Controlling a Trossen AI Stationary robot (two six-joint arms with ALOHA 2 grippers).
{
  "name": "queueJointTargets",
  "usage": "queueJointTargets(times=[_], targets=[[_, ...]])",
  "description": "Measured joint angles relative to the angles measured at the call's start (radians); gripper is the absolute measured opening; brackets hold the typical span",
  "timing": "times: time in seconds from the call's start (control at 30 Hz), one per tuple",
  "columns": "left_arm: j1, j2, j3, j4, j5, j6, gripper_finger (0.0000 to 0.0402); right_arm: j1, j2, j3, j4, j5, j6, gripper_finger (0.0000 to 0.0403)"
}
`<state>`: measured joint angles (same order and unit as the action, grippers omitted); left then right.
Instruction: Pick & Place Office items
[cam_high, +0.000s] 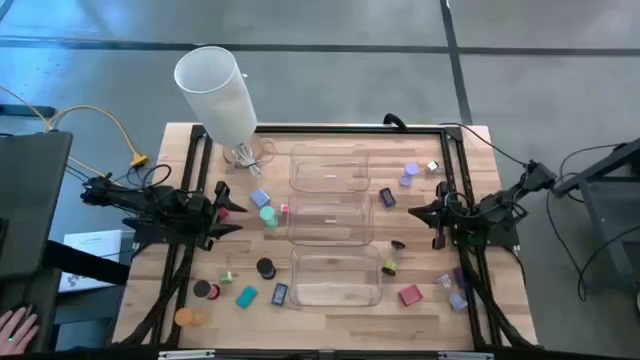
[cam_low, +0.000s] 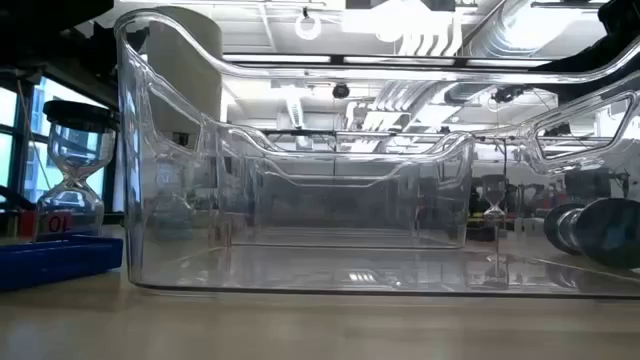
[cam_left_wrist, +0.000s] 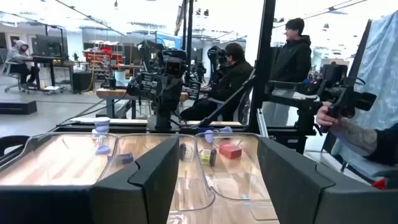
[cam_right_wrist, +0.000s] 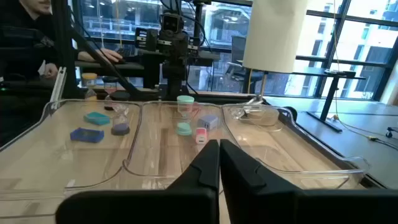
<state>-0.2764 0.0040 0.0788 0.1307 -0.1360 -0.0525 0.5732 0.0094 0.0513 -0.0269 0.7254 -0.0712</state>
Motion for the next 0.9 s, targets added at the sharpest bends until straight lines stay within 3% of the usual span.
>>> queueJointTargets(times=[0.23, 0.5, 0.67, 0.77, 0.9], targets=[[0.000, 0.000, 0.000, -0.001, 0.000, 0.116, 0.0212, 0.000, 0.000, 0.000, 0.000, 0.000, 0.000, 0.0002], [0.000, 0.000, 0.000, -0.004, -0.001, 0.059, 0.0212, 0.000, 0.000, 0.000, -0.006, 0.009, 0.004, 0.0002], [0.000, 0.000, 0.000, -0.003, -0.099, 0.100, 0.0212, 0.000, 0.001, 0.000, 0.004, 0.186, 0.146, 0.0006], [0.000, 0.000, 0.000, -0.003, -0.150, 0.088, 0.0212, 0.000, 0.008, 0.000, 0.038, 0.188, 0.154, 0.0031], [0.000, 0.000, 0.000, -0.002, -0.163, 0.048, 0.0212, 0.000, 0.029, 0.006, 0.126, 0.190, 0.154, 0.0100]])
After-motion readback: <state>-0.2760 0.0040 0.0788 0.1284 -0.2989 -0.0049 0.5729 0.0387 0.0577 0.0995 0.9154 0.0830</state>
